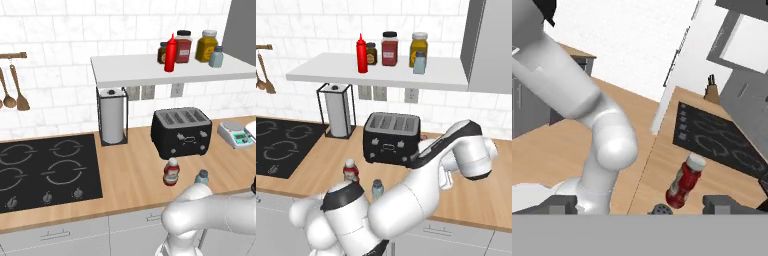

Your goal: Put the shaker and condiment bottle from the counter next to their counterparts in the cabinet.

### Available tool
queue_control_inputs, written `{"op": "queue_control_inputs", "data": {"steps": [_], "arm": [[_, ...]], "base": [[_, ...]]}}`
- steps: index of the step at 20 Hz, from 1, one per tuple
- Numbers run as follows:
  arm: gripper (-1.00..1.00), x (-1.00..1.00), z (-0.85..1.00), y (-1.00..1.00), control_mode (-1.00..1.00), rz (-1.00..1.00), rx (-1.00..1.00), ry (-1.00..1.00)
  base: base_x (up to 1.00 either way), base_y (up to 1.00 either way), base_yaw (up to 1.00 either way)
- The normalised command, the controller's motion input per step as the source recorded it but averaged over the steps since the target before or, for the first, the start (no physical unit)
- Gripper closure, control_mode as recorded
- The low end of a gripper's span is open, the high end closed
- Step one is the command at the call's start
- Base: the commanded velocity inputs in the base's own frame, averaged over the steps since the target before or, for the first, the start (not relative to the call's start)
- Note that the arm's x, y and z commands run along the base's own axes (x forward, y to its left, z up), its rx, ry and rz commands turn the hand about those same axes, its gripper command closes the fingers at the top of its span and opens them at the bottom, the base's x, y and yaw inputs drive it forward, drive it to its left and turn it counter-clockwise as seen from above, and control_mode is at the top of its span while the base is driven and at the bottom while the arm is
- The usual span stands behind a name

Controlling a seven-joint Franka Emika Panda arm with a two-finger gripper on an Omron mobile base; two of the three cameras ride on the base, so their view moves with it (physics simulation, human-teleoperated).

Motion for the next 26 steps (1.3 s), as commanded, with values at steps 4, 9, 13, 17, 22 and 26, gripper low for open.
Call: {"op": "queue_control_inputs", "data": {"steps": [4,9,13,17,22,26], "arm": [[-1.00,0.00,-0.08,0.04,-1.00,0.00,0.00,-0.01],[-1.00,-0.06,-0.45,0.41,-1.00,-0.04,0.00,-0.09],[-1.00,0.00,-0.37,0.04,-1.00,-0.10,0.01,-0.05],[-1.00,0.00,-0.46,0.01,-1.00,-0.08,0.01,-0.05],[-1.00,-0.02,-0.23,0.35,-1.00,-0.01,0.00,0.00],[-1.00,-0.02,-0.05,0.42,-1.00,0.00,-0.02,0.00]], "base": [[0.00,0.00,0.00],[0.00,0.00,0.00],[0.00,0.00,0.00],[0.00,0.00,0.00],[0.00,0.00,0.00],[0.00,0.00,0.00]]}}
